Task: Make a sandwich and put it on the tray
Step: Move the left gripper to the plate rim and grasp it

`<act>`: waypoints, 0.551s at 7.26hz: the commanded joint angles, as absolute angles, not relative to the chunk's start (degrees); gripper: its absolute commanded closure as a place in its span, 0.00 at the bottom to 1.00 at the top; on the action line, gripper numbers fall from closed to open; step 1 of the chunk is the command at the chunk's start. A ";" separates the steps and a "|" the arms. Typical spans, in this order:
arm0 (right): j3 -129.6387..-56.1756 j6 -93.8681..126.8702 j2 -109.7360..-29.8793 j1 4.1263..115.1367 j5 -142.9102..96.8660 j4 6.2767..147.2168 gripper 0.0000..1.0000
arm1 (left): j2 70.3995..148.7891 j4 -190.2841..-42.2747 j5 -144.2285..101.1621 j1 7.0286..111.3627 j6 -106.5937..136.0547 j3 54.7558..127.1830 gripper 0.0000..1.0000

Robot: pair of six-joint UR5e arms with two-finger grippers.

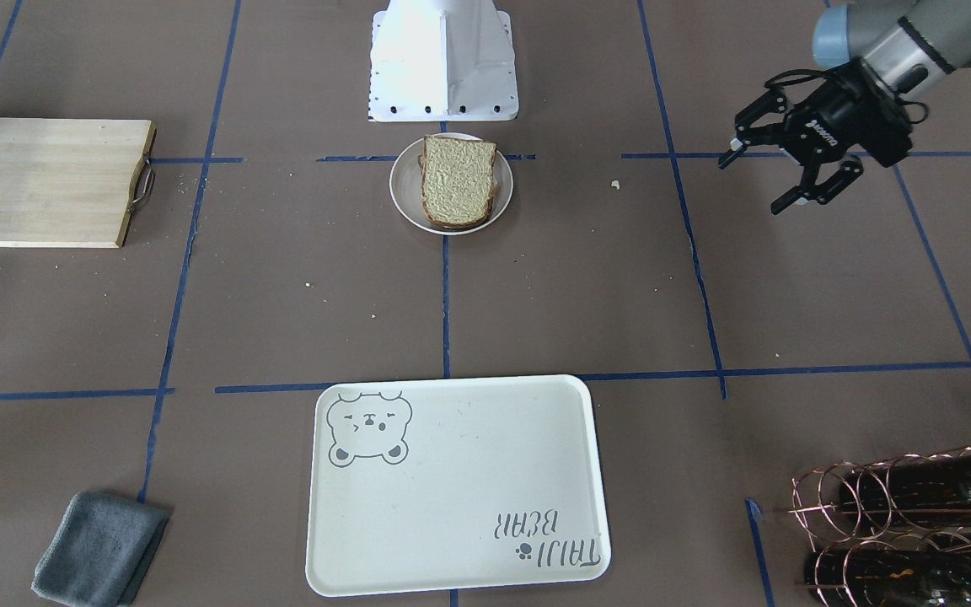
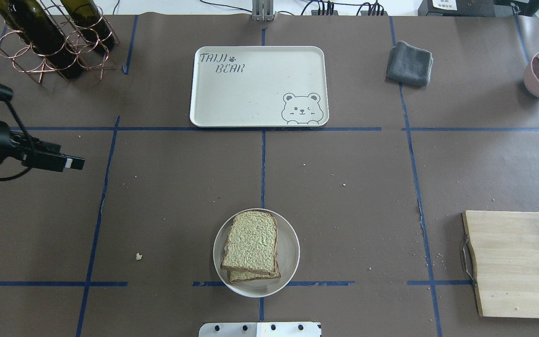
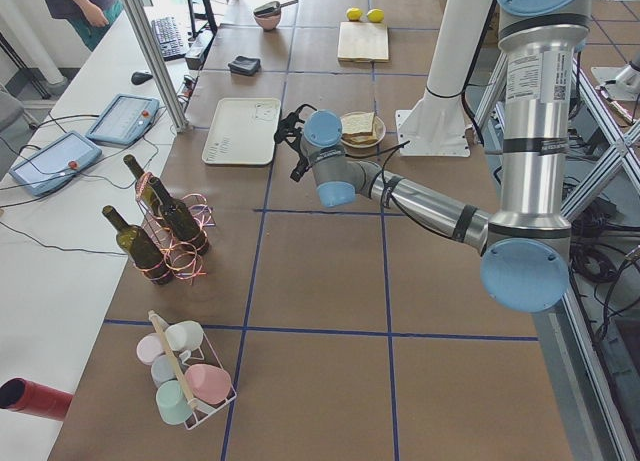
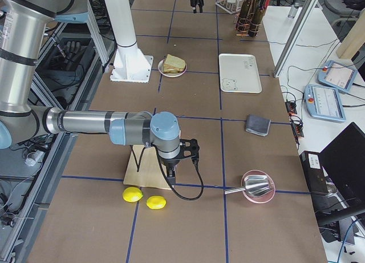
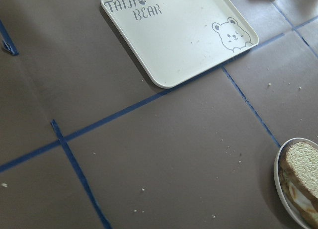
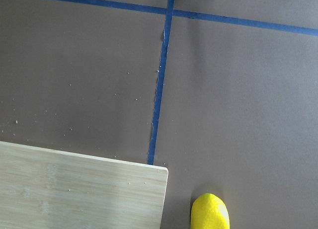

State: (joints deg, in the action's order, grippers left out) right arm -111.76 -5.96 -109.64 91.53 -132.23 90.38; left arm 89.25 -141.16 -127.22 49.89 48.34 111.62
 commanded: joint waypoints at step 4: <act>-112.68 -6.15 -110.48 91.67 -131.92 91.76 0.00 | 99.12 -130.09 -96.46 20.97 81.67 111.36 0.16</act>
State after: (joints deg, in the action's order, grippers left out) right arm -112.75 -6.12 -110.28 91.67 -131.93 91.78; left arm 96.26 -132.38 -102.76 27.41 73.13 111.81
